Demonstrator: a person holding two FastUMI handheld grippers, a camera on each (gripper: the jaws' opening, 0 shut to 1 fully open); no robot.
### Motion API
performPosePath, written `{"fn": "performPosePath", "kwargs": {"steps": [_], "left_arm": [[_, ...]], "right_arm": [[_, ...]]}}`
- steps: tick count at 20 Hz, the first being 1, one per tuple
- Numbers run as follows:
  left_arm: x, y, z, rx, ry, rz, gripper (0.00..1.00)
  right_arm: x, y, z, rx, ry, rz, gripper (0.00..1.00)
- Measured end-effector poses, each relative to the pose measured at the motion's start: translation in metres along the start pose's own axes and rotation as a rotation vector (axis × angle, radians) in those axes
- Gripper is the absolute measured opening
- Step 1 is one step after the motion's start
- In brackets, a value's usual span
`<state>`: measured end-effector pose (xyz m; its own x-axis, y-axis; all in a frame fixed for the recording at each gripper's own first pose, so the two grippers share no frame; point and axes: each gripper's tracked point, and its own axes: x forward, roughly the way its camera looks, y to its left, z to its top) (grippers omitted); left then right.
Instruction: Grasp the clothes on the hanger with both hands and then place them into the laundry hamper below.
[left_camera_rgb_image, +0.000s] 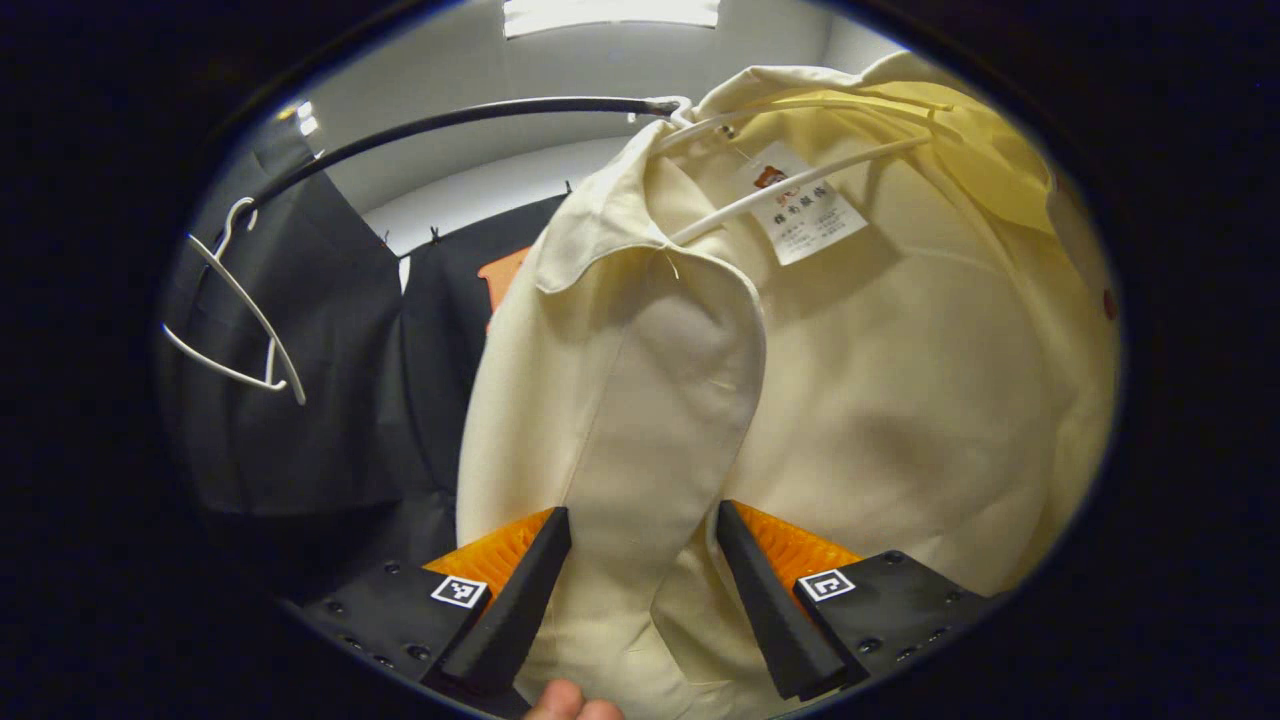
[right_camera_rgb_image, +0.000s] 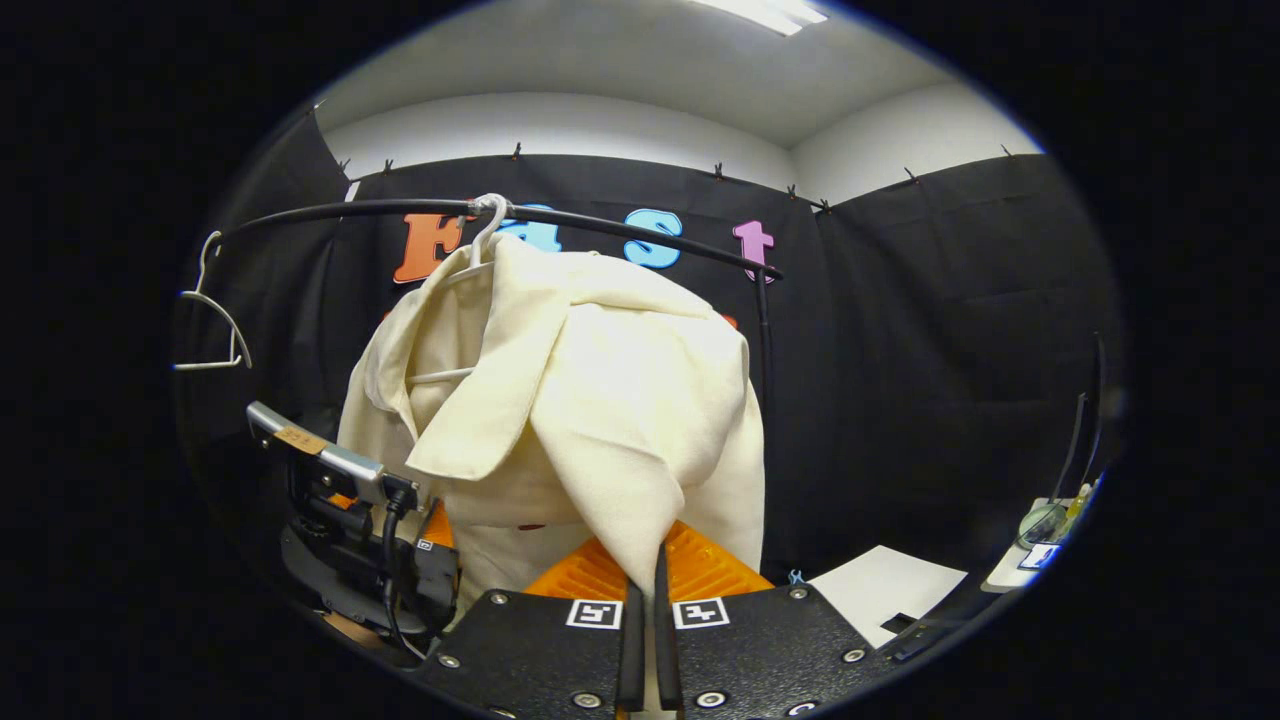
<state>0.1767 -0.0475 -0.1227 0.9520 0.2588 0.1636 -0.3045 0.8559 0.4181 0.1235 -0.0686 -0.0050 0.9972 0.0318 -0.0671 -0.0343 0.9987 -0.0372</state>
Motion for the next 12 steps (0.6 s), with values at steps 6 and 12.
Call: {"fn": "performPosePath", "kwargs": {"steps": [6, 12], "left_arm": [[0.011, 0.084, 0.022, 0.138, -0.081, 0.222, 0.97], [-0.003, 0.106, 0.038, 0.131, -0.138, 0.246, 0.96]], "right_arm": [[0.001, 0.006, 0.001, 0.006, -0.006, 0.01, 0.05], [-0.001, 0.011, 0.001, 0.004, -0.023, 0.011, 0.05]]}}
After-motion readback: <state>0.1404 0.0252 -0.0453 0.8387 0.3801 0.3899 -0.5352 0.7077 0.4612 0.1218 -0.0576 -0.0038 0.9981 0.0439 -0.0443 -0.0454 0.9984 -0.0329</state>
